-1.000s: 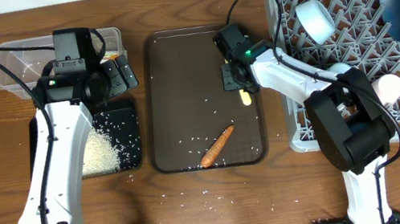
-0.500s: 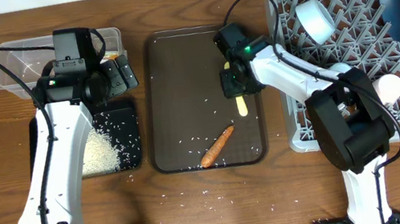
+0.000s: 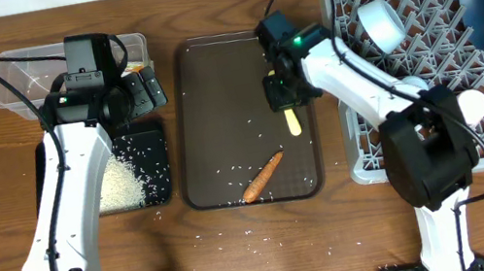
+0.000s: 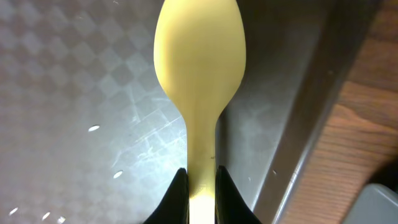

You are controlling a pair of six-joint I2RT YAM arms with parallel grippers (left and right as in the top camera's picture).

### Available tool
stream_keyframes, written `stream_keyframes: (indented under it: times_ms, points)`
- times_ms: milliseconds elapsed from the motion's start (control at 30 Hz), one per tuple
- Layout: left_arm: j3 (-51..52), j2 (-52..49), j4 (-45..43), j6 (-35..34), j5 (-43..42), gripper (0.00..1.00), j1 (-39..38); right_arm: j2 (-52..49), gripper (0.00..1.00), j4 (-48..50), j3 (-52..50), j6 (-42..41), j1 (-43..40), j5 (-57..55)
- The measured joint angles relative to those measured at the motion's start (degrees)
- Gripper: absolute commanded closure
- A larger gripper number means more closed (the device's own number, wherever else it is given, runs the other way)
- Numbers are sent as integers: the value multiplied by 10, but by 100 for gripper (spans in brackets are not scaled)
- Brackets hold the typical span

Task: Sort waste into correct bins and load items into the dishwasher rack
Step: 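Carry the yellow spoon into the rack and release it with the right gripper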

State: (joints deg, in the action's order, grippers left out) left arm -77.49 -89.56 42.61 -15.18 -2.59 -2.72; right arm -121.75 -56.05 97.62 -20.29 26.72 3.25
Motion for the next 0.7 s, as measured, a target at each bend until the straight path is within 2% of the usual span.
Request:
stream_keyframes:
  times_ms: [300,500,700]
  points:
    - [0,0,0,0,0,2,0,73,98,-75,44,34,-85,-20]
    - [0,0,0,0,0,2,0,132,94,-82,48,69,-170,-36]
    - [0,0,0,0,0,2,0,137,90,-89,48,94,-198,-42]
